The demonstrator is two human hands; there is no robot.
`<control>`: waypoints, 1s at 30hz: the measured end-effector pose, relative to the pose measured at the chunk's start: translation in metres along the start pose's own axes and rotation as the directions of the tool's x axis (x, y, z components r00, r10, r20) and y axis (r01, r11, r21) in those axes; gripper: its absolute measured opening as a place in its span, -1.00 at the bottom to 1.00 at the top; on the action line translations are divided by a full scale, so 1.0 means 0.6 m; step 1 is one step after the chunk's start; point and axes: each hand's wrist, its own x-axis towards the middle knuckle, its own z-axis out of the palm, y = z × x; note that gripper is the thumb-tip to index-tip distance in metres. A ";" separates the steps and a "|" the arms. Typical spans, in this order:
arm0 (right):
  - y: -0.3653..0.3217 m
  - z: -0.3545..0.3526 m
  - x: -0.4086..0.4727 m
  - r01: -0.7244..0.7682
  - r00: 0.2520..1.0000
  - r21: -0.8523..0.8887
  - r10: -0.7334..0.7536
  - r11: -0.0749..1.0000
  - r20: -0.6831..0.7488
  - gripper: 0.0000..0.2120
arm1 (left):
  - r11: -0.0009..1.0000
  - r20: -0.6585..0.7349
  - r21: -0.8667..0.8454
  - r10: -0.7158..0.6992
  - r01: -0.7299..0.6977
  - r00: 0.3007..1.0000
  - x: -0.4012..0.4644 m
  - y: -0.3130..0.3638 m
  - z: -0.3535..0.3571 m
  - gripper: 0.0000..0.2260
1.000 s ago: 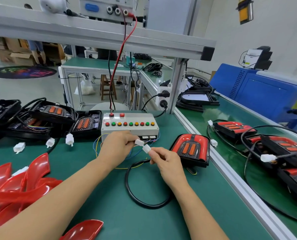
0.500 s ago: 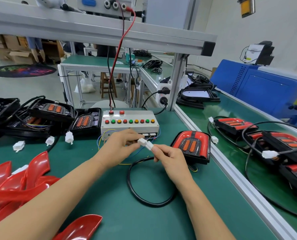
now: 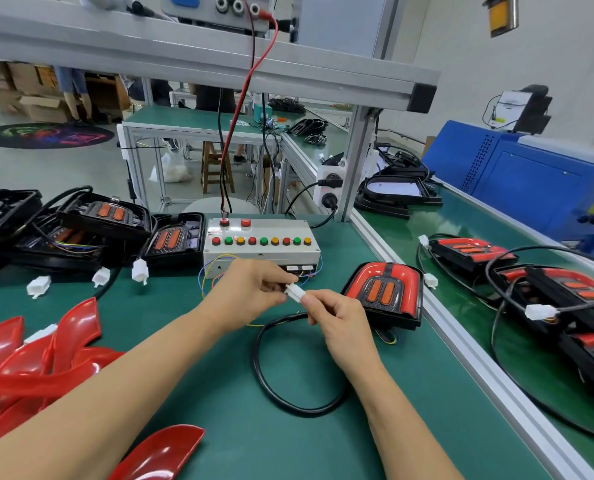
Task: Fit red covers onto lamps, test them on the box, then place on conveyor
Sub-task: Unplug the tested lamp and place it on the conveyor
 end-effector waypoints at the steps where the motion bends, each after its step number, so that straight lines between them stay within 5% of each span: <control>1: -0.001 0.002 0.001 -0.006 1.000 0.009 0.006 1.000 -0.006 -0.79 | 0.999 -0.009 -0.033 -0.034 0.034 0.999 0.000 -0.002 0.003 -0.75; 6: 0.005 0.013 0.005 -0.041 0.999 -0.020 0.040 0.999 -0.025 -0.74 | 0.997 -0.001 -0.028 -0.078 0.078 0.997 -0.001 -0.006 0.009 -0.74; 11: 0.022 0.024 0.007 -0.149 0.989 -0.181 0.144 0.972 -0.038 -0.77 | 0.972 0.067 0.235 -0.022 0.006 0.997 -0.001 -0.014 0.002 -0.67; 15: 0.026 0.025 0.004 -0.190 0.982 -0.399 0.176 0.897 -0.074 -0.79 | 0.950 -0.356 0.280 -0.029 0.136 0.934 0.011 -0.033 -0.060 -0.65; 17: 0.020 0.025 0.003 -0.153 0.988 -0.500 0.148 0.852 -0.050 -0.80 | 0.866 -0.426 0.421 -0.073 0.269 0.902 0.016 -0.055 -0.096 -0.61; 23: -0.003 0.022 -0.004 -0.036 0.989 -0.670 0.124 0.741 0.084 -0.93 | 0.667 -0.227 0.681 -0.203 0.304 0.953 0.024 -0.096 -0.099 -0.44; 25: -0.012 0.016 -0.010 -0.010 0.993 -0.692 0.086 0.722 0.076 -0.74 | 0.630 -0.199 0.723 -0.203 0.283 0.959 0.030 -0.104 -0.090 -0.41; 30: -0.040 -0.053 -0.019 -0.005 0.920 -0.616 -0.238 0.787 -0.311 -0.61 | 0.623 -0.165 0.733 -0.227 0.274 0.960 0.036 -0.123 -0.084 -0.40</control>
